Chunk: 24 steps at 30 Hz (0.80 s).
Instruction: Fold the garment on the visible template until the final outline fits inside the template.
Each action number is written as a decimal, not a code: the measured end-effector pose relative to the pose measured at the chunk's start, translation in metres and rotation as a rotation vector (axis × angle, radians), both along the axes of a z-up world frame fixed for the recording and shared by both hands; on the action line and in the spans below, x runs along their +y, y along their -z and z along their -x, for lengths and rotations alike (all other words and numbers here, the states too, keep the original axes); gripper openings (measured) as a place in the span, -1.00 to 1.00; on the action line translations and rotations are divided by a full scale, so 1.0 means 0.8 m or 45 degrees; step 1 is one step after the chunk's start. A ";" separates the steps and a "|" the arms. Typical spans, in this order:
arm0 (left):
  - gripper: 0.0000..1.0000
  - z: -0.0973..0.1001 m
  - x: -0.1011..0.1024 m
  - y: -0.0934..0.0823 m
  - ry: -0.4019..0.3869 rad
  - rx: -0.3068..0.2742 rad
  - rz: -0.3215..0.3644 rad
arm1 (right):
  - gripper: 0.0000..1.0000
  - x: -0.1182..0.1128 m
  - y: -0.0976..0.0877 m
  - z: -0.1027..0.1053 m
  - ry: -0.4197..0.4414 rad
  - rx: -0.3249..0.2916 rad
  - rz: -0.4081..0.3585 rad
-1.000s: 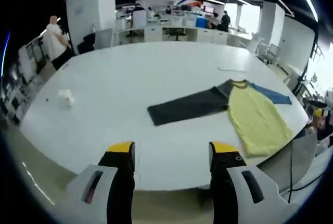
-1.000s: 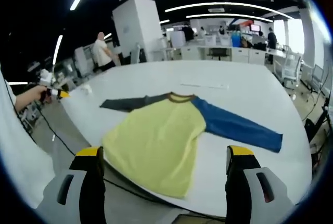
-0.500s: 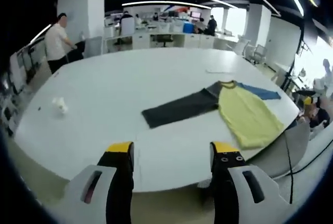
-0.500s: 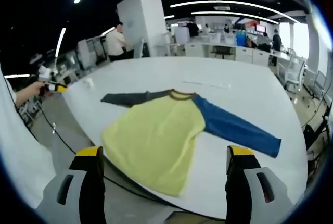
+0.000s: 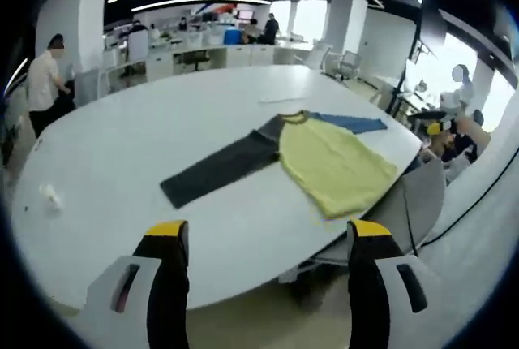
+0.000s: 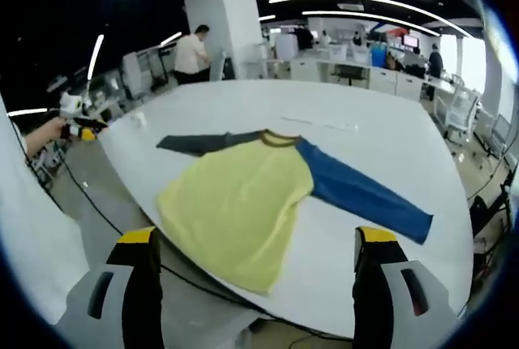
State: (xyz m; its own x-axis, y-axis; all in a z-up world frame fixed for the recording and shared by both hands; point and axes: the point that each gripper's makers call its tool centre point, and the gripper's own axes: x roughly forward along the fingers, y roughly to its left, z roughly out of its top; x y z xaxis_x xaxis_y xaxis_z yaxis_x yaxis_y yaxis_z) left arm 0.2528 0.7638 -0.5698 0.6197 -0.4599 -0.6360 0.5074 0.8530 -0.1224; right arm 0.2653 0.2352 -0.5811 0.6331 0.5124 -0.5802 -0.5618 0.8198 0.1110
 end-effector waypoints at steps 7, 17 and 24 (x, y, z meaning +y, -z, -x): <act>0.95 0.013 -0.040 0.034 0.107 0.092 -0.012 | 0.99 -0.005 0.013 0.009 -0.027 0.048 0.003; 0.99 0.021 -0.077 0.063 0.164 0.155 0.014 | 0.99 -0.013 0.036 0.021 -0.045 0.120 0.013; 0.91 0.027 -0.120 0.073 0.211 0.199 0.062 | 0.88 -0.010 0.052 0.024 -0.067 0.166 0.014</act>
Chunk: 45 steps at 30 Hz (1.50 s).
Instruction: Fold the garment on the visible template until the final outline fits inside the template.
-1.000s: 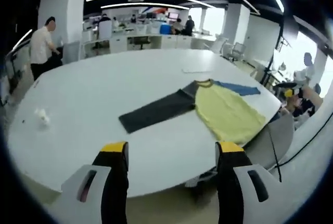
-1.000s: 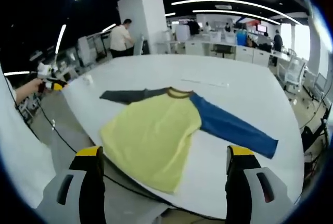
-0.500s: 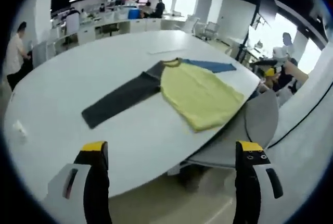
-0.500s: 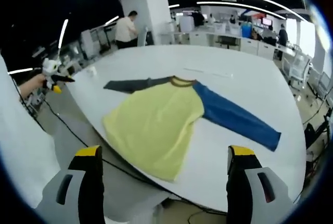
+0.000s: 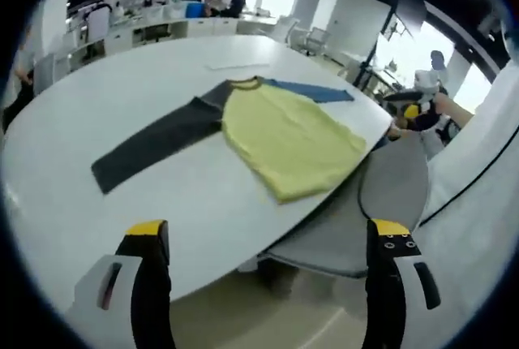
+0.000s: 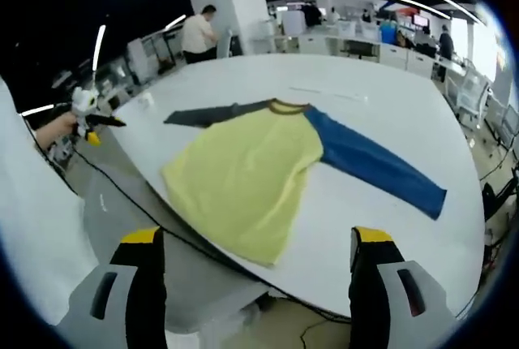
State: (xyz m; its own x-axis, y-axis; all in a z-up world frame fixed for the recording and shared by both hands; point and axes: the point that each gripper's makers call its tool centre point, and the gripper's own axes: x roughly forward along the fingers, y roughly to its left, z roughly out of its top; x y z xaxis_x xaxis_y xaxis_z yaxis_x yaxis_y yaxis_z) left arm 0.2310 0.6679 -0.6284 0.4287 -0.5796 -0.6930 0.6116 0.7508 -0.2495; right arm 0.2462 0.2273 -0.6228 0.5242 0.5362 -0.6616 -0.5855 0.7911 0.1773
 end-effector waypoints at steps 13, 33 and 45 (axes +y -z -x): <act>0.72 -0.007 -0.059 0.037 0.064 0.110 0.093 | 0.79 -0.007 0.023 -0.003 -0.009 0.063 -0.030; 0.49 -0.015 -0.099 0.100 0.100 0.259 0.160 | 0.40 0.001 0.069 -0.006 -0.028 0.196 -0.077; 0.29 -0.023 -0.103 0.122 0.093 0.292 0.177 | 0.22 0.009 0.095 -0.007 -0.031 0.260 -0.091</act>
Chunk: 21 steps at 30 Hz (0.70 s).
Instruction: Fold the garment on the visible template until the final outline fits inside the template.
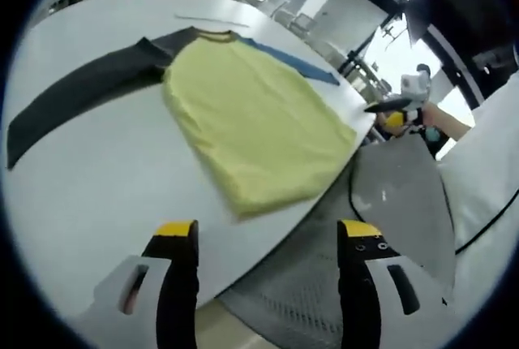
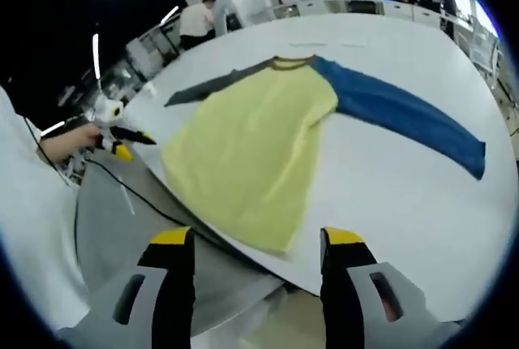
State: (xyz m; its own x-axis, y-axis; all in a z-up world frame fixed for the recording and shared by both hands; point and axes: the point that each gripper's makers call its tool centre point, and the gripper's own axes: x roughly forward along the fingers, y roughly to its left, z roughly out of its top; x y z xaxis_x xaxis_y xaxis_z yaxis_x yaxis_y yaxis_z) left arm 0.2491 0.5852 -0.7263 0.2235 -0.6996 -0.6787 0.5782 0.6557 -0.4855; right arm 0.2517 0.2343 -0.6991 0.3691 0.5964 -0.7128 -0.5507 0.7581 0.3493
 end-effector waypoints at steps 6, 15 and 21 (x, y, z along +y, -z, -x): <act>0.18 -0.002 -0.009 0.012 0.013 -0.001 0.004 | 0.04 -0.002 0.015 0.000 0.011 0.028 -0.003; 0.03 -0.006 -0.021 0.020 0.019 -0.005 0.002 | -0.17 -0.006 0.037 0.003 0.035 0.083 -0.005; -0.10 -0.009 -0.025 0.022 0.017 0.002 0.014 | -0.25 -0.005 0.049 0.003 0.040 0.121 -0.007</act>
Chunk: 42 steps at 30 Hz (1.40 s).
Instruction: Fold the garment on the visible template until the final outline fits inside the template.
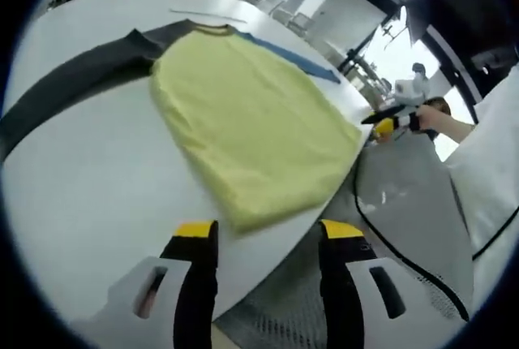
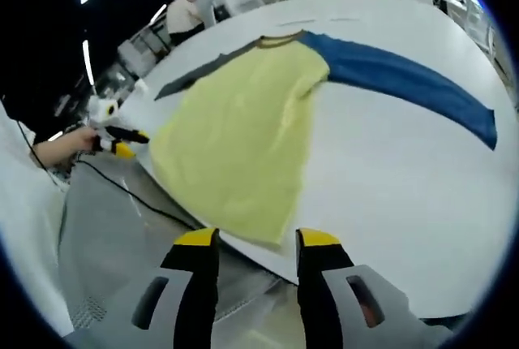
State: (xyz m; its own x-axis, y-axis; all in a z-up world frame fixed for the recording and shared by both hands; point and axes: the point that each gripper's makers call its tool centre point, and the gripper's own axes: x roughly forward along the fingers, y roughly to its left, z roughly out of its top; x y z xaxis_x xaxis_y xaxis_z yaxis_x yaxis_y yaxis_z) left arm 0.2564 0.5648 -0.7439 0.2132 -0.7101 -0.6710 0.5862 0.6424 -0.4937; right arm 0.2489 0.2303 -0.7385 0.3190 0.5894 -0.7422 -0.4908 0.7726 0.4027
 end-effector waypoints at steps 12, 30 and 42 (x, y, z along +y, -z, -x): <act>-0.25 -0.003 -0.001 0.002 -0.006 0.016 0.013 | -0.33 0.003 0.012 -0.002 -0.001 0.039 -0.015; -0.77 -0.008 -0.003 0.004 -0.038 0.057 0.026 | -0.64 0.001 0.031 -0.003 0.036 0.077 -0.027; -0.91 -0.010 -0.002 0.007 -0.060 0.073 0.027 | -0.80 0.001 0.034 -0.007 0.062 0.079 -0.032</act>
